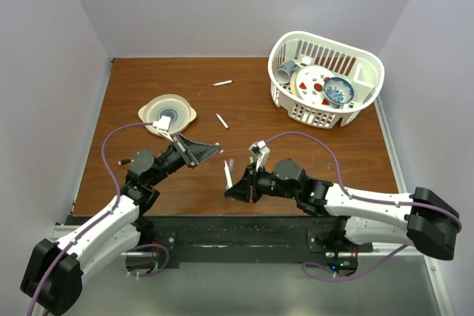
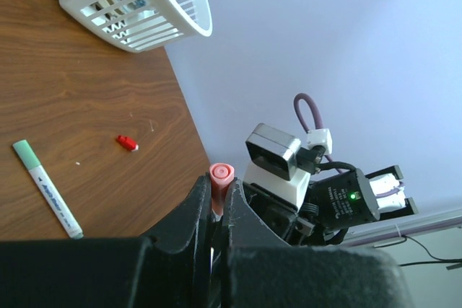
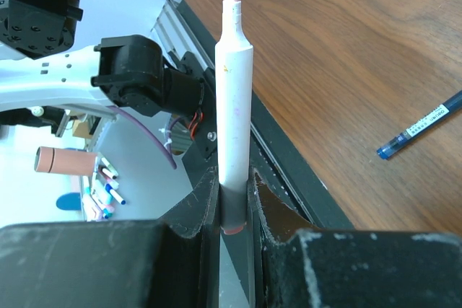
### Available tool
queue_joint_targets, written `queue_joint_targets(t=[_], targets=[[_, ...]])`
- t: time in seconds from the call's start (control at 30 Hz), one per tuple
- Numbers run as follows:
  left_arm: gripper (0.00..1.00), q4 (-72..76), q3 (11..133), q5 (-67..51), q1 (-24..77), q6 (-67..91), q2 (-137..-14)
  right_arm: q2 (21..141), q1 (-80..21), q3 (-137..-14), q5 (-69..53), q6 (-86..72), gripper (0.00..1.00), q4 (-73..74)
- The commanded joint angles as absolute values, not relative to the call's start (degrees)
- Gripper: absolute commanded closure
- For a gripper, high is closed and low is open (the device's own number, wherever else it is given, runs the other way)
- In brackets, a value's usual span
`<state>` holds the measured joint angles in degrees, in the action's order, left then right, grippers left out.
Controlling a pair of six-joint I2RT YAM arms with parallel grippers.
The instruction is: Insert the pens into the pen caps
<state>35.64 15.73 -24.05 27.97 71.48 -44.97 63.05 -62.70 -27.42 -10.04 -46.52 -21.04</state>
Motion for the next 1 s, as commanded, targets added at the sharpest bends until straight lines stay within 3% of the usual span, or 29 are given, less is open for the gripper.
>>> queue_joint_targets(t=[0.0,0.97], targets=[[1.00,33.76,17.22,-26.10,28.30,68.30,-44.91,62.49,-63.19,-29.53,-9.58,-46.67,1.00,-23.55],[1.00,28.57,18.54,-29.10,28.30,67.85,-44.30,65.39,-63.72,-30.67,-9.41,-46.93,1.00,-23.82]])
